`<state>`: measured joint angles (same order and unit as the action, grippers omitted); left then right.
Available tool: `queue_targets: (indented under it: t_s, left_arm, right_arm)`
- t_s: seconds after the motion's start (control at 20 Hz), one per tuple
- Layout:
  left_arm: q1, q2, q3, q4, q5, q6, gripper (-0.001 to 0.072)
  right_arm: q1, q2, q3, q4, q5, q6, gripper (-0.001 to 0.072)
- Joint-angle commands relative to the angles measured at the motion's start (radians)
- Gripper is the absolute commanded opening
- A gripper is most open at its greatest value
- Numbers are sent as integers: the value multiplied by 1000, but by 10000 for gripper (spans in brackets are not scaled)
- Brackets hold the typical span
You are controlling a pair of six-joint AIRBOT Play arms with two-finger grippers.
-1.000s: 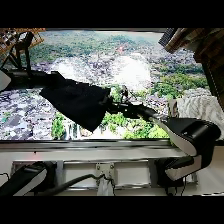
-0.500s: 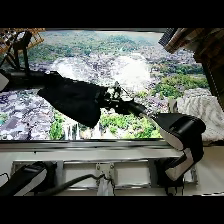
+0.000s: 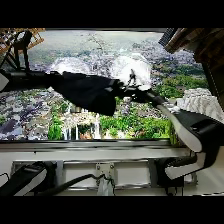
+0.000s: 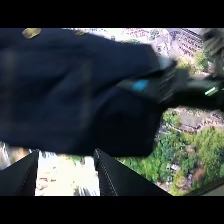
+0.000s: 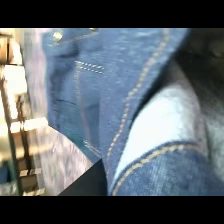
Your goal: Fold the clothes and pants, and hang the long-sleeved shirts on hangers.
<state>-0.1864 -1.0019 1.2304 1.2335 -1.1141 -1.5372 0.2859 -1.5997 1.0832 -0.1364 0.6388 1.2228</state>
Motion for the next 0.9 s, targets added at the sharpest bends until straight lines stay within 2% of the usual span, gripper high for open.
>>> queue_targets:
  t_s: [0.0, 0.2, 0.45, 0.65, 0.85]
  left_arm:
    - [-1, 0, 0, -12, 3, 0, 352]
    - [-1, 0, 0, -12, 3, 1, 352]
    - [-1, -2, 0, -12, 4, 0, 352]
    - [-1, -2, 0, -12, 9, 0, 352]
    - [-1, -2, 0, -13, 19, 0, 352]
  right_arm:
    - [-191, 122, 5, -272, 65, 184, 25]
    - [-420, 210, 97, -405, 175, 283, 25]
    - [-690, 229, 371, -534, 324, 408, 25]
    - [-883, 231, 562, -587, 444, 510, 25]
    - [-1010, 243, 641, -629, 620, 597, 24]
